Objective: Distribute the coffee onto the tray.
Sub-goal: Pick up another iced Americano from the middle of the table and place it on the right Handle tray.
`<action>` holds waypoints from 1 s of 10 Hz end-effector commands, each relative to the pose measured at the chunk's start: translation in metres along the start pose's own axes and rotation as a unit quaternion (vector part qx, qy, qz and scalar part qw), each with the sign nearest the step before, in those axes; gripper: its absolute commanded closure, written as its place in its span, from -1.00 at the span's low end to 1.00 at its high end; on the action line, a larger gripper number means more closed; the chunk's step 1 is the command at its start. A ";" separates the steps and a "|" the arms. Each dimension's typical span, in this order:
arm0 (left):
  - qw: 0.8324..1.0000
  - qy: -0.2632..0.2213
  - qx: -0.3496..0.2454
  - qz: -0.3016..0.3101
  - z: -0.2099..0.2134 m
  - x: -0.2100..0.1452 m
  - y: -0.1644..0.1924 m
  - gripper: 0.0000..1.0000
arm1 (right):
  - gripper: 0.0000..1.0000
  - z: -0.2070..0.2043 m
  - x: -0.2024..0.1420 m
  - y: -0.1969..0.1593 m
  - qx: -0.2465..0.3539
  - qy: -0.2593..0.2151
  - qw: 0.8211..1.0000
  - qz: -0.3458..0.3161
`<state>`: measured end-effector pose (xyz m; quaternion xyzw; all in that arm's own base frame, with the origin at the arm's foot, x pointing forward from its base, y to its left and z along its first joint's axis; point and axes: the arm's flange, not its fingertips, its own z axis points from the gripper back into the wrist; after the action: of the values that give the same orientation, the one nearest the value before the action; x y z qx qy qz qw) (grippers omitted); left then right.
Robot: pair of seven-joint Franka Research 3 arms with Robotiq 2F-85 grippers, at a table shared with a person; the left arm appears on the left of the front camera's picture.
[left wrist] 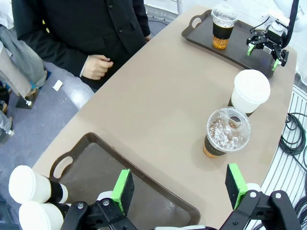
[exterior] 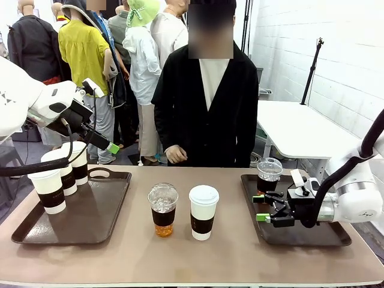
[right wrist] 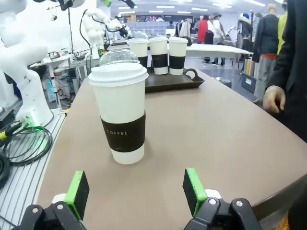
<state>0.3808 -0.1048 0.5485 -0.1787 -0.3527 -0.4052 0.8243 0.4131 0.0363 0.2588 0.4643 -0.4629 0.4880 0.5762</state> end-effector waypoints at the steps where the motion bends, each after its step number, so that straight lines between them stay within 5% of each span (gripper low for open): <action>1: 1.000 0.000 -0.004 0.002 0.000 -0.001 0.001 -1.00 | -1.00 0.000 -0.006 -0.004 0.028 0.003 1.000 0.011; 10: 1.000 0.000 -0.004 0.002 0.000 -0.001 0.001 -1.00 | -1.00 -0.002 -0.006 -0.007 0.017 0.004 1.000 0.000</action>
<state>0.3808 -0.1048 0.5485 -0.1787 -0.3527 -0.4052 0.8243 0.4211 0.0360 0.2511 0.4730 -0.4527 0.4969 0.5696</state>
